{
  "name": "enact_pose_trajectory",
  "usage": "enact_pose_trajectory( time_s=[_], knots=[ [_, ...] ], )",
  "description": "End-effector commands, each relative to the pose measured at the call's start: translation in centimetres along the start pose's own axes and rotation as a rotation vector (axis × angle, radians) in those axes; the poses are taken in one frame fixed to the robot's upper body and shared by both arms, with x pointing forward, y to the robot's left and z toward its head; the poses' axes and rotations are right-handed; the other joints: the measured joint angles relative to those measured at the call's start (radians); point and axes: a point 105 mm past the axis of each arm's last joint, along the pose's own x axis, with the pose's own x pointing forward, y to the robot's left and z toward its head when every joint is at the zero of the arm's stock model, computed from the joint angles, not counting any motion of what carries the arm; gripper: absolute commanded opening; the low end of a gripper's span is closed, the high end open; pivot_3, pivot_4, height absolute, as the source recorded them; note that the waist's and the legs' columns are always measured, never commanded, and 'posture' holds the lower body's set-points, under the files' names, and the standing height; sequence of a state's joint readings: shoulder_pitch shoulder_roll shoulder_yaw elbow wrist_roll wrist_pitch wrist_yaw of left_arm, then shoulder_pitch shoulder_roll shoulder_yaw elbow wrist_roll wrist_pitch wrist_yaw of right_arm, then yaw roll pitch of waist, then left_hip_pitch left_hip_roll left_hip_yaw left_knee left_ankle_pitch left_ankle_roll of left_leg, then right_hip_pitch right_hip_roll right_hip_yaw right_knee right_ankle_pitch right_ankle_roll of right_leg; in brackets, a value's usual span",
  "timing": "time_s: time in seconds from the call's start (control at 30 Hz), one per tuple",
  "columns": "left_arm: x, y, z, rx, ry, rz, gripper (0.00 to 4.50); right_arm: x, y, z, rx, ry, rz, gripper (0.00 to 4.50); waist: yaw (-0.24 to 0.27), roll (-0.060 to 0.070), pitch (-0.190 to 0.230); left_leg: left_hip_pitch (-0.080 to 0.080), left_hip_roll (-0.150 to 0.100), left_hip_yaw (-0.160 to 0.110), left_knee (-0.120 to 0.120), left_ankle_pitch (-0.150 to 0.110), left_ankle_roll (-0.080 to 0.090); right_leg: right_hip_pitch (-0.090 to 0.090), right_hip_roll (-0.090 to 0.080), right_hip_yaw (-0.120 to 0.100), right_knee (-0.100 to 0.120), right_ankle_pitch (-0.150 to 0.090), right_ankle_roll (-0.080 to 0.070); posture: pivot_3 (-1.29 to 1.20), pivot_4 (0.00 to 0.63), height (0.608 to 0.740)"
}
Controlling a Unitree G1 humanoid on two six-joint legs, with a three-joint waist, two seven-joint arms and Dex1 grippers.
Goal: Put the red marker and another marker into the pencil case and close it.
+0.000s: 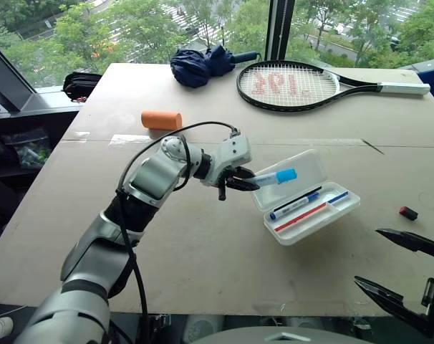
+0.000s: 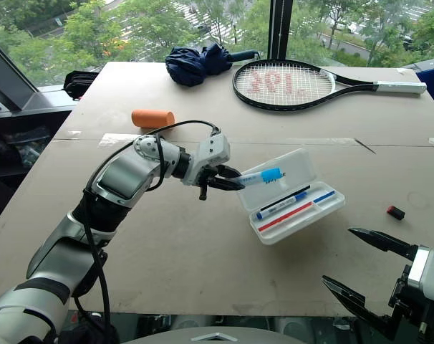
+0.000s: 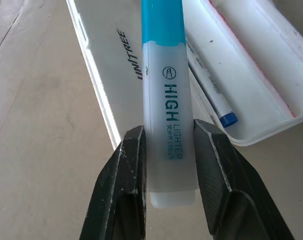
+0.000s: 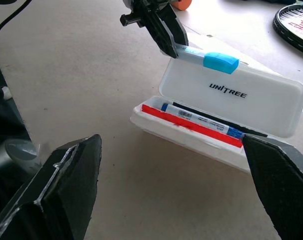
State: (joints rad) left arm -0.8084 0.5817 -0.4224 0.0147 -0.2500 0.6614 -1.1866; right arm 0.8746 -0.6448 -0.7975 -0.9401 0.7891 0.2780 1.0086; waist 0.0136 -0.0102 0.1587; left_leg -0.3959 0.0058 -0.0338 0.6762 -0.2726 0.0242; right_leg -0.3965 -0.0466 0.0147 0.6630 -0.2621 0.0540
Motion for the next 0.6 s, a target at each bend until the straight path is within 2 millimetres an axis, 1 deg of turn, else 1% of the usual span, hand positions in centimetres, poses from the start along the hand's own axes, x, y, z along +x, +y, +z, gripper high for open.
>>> enact_pose_trajectory(
  time_s=[0.03,0.07,0.2,0.27,0.37,0.43,0.47,0.53,0.6],
  knots=[
    [-0.7,-1.6,1.7,0.011,-0.068,-0.070,0.78,0.2,0.3,0.7,-0.021,-0.014,0.009,4.50,0.000,0.000,0.000,0.000,0.000,0.000,0.000,0.000,0.000,0.000,0.000,0.000,0.000,0.000,0.000,0.00,0.150,0.730],
    [-0.7,-2.2,1.9,-0.013,-0.076,-0.100,0.78,0.2,0.3,0.6,-0.020,-0.014,0.010,4.50,0.000,0.000,0.000,0.000,0.000,0.000,0.000,0.000,0.000,0.000,0.000,0.000,0.000,0.000,0.000,0.00,0.150,0.730],
    [-0.3,-4.5,3.1,-0.198,-0.088,-0.225,0.78,0.3,0.1,0.6,-0.017,-0.016,0.014,4.50,0.001,0.000,0.000,0.000,0.000,0.000,0.000,0.000,0.000,0.000,0.000,0.000,0.000,0.000,0.000,0.00,0.150,0.730],
    [0.2,-4.8,3.9,-0.225,-0.092,-0.215,0.78,0.4,0.0,0.6,-0.016,-0.017,0.017,4.50,0.001,0.000,0.000,0.000,0.000,0.000,0.001,0.000,0.000,0.000,0.000,0.000,0.000,0.000,0.000,0.00,0.150,0.730],
    [1.2,-5.4,4.3,-0.256,-0.042,-0.206,0.78,0.5,-0.1,0.6,-0.016,-0.019,0.021,4.50,0.000,0.000,0.000,-0.001,0.000,-0.001,0.002,0.000,0.000,0.000,0.000,-0.001,0.000,0.000,0.000,0.00,0.150,0.730],
    [2.0,-6.1,4.5,-0.308,0.023,-0.244,0.78,0.6,-0.1,0.7,-0.017,-0.020,0.024,4.50,0.000,0.000,0.000,-0.001,0.000,-0.001,0.002,0.000,0.000,0.000,0.000,-0.001,0.001,0.000,0.000,0.00,0.150,0.730],
    [2.6,-6.1,4.7,-0.318,0.057,-0.235,0.78,0.6,-0.1,0.7,-0.016,-0.020,0.024,4.50,0.000,0.000,0.000,-0.001,0.000,-0.001,0.002,0.000,0.000,0.000,0.000,-0.001,0.001,0.000,0.000,0.00,0.150,0.730],
    [3.4,-6.5,5.4,-0.345,0.077,-0.270,0.78,0.5,-0.1,0.8,-0.015,-0.019,0.022,4.50,0.002,0.000,0.000,-0.001,-0.001,-0.001,0.002,0.000,0.000,0.000,0.000,-0.001,0.000,0.000,0.000,0.00,0.150,0.730],
    [4.2,-6.1,6.1,-0.375,0.057,-0.238,0.78,0.4,0.1,0.8,-0.013,-0.018,0.016,4.50,0.000,0.000,0.000,-0.001,-0.001,-0.001,0.002,0.000,0.000,0.000,0.000,-0.001,0.000,0.000,0.000,0.00,0.150,0.730]
  ],
)
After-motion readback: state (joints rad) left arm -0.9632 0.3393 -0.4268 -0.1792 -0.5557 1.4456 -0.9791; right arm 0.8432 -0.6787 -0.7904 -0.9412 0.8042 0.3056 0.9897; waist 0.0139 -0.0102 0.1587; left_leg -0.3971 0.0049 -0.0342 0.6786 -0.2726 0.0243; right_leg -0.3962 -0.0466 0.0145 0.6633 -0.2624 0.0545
